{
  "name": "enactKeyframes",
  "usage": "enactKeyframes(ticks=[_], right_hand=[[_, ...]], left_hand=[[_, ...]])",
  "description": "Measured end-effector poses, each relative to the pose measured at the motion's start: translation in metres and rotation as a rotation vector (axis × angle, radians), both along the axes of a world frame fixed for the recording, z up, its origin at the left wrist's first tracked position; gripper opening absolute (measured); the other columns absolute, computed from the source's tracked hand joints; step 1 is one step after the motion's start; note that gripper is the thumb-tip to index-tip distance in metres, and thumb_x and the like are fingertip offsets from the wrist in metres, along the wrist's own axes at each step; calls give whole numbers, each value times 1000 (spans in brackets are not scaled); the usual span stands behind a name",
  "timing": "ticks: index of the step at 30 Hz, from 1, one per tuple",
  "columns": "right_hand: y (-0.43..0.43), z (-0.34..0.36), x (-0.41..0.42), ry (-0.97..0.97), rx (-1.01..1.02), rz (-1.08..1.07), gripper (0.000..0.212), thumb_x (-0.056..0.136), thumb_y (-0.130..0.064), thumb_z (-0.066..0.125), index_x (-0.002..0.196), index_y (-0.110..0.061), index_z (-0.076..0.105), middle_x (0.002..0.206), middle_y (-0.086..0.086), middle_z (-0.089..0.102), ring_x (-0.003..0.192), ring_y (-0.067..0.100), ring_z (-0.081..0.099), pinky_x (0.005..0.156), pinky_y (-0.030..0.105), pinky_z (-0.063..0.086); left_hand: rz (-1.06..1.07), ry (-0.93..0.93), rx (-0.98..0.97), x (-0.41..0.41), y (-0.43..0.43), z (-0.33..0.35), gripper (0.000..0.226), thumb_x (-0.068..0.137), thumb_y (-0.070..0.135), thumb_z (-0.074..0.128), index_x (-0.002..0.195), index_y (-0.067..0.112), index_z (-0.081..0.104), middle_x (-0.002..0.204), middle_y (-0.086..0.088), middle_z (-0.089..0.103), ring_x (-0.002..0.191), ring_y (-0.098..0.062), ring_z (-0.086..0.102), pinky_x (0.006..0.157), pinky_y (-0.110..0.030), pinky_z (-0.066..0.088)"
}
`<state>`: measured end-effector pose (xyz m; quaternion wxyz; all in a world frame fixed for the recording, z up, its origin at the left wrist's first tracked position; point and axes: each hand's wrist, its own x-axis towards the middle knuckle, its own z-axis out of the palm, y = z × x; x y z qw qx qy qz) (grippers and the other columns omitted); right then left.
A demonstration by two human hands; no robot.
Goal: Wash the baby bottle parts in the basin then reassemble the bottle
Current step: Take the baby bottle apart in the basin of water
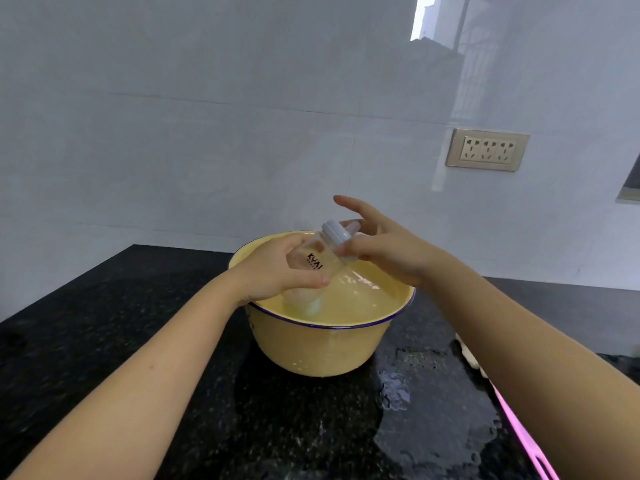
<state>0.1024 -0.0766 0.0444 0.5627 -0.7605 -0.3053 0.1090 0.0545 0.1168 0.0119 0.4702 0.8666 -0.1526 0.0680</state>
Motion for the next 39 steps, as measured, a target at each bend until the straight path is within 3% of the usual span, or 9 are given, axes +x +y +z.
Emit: enactKeyframes(ticks=[3, 5, 10, 14, 20, 26, 32, 36, 39], right_hand=[[4, 0, -6, -60, -151, -156, 63, 75, -52, 69, 130, -27, 49, 114, 4, 60, 101, 14, 63, 87, 30, 53], [5, -2, -4, -111, -184, -247, 49, 79, -54, 65, 117, -22, 59, 110, 6, 64, 95, 15, 65, 80, 29, 55], [-1, -2, 1, 15, 34, -93, 39, 71, -21, 73, 109, -14, 66, 108, 11, 66, 99, 22, 65, 93, 38, 52], [-2, -1, 3, 41, 77, 43, 43, 62, -4, 59, 104, -15, 62, 97, 5, 57, 88, 15, 57, 77, 25, 47], [-22, 17, 17, 143, 374, 60, 46, 63, 14, 55, 100, -12, 58, 93, 7, 52, 88, 16, 57, 78, 25, 51], [-31, -11, 20, -147, -244, -262, 18, 78, -13, 73, 94, -16, 65, 91, 5, 65, 93, 21, 64, 89, 34, 52], [-16, -25, 13, -412, -934, -185, 41, 76, -46, 71, 112, -29, 62, 105, -12, 61, 102, 10, 55, 84, 23, 41], [-9, -27, 10, -410, -954, -127, 31, 92, -42, 53, 114, -26, 67, 115, -6, 66, 109, 13, 56, 90, 25, 39], [-7, -24, 12, -384, -519, -339, 18, 94, -32, 51, 90, -30, 68, 91, -4, 70, 91, 15, 59, 83, 27, 43]], left_hand=[[-4, -9, 0, -1, 0, 0, 48, 77, 26, 76, 118, 35, 53, 112, 24, 58, 99, 12, 52, 71, -2, 40], [-3, -3, -1, 0, 1, -2, 51, 73, 31, 79, 119, 32, 55, 115, 18, 62, 102, 7, 56, 77, -5, 43], [-27, 19, -23, 2, 0, -3, 62, 64, 37, 79, 122, 29, 57, 123, 13, 61, 110, -4, 60, 97, -28, 47], [-85, 55, -21, 0, -1, 0, 71, 58, 43, 73, 125, 26, 57, 124, 8, 61, 109, -15, 62, 95, -31, 50], [-93, 111, -35, 0, 2, 3, 27, 74, 26, 69, 100, 20, 68, 94, 6, 68, 88, -5, 63, 82, -19, 49], [14, 94, -65, 4, 2, 0, 55, 51, 52, 69, 103, 31, 64, 95, 8, 71, 92, -16, 68, 89, -39, 50], [29, 70, -83, 3, 1, 0, 30, 74, 26, 76, 99, 31, 60, 98, 13, 64, 79, 8, 62, 68, -7, 46], [60, 74, -31, 4, 3, -3, 63, 55, 45, 76, 114, 30, 60, 115, 11, 64, 106, -5, 60, 92, -26, 47], [74, 58, -22, 5, 3, -4, 61, 56, 40, 77, 114, 32, 60, 118, 12, 64, 104, -4, 61, 93, -28, 47]])
